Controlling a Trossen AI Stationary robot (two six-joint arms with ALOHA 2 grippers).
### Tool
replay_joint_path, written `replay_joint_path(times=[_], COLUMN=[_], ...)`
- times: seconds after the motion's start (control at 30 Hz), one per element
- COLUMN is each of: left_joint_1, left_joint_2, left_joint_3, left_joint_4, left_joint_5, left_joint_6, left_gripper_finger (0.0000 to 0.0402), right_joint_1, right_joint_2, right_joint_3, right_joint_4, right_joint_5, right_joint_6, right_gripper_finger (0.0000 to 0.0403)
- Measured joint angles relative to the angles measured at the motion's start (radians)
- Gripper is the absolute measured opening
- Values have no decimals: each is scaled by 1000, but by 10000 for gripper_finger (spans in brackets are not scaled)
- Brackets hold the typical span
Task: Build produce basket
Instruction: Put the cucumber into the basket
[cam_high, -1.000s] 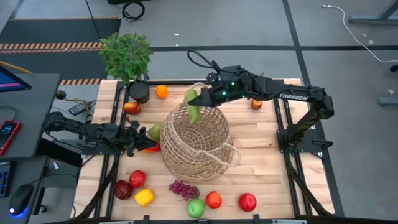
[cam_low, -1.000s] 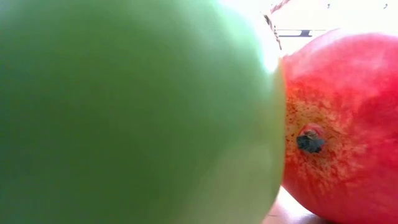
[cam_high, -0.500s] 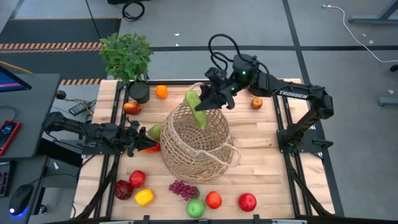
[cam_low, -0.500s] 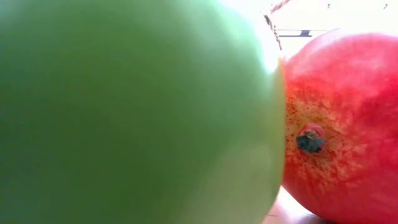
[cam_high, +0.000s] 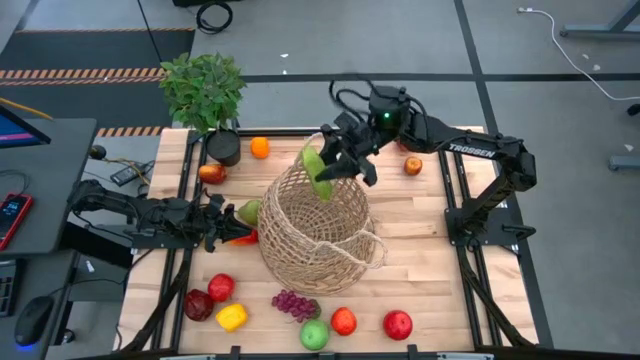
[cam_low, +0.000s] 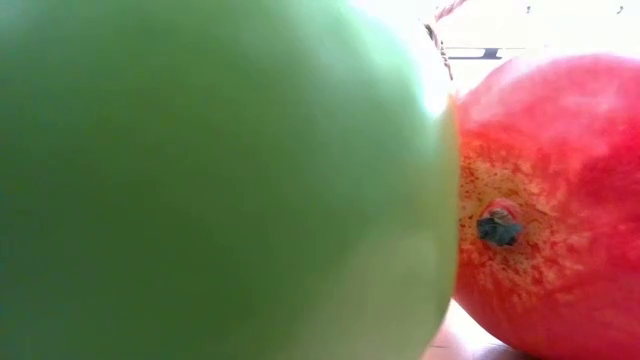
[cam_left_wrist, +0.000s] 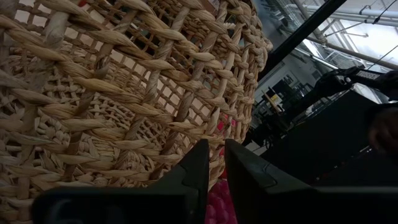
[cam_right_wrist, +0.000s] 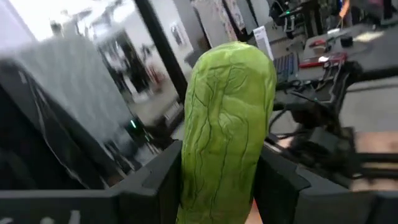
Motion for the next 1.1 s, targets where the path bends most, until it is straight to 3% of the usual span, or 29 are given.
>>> replay_joint_path(times=[0.2,0.33,0.6,0.87,1.1], left_joint_1=[0,0,0,0,0], left_joint_2=[0,0,0,0,1], left_joint_3=[0,0,0,0,0], left_joint_4=[0,0,0,0,1], left_joint_5=[0,0,0,0,0], left_joint_6=[-1,0,0,0,0], left_gripper_finger=[62,63,58,62,59], right_joint_1=[28,43,102,201,233], right_joint_2=[0,0,0,25,124], right_joint_3=[0,0,0,1,2], right_joint_4=[-206,-323,-451,-479,-516], right_joint_5=[122,225,498,695,831], right_joint_6=[-341,-454,-438,-412,-415], right_gripper_finger=[170,170,170,170,170])
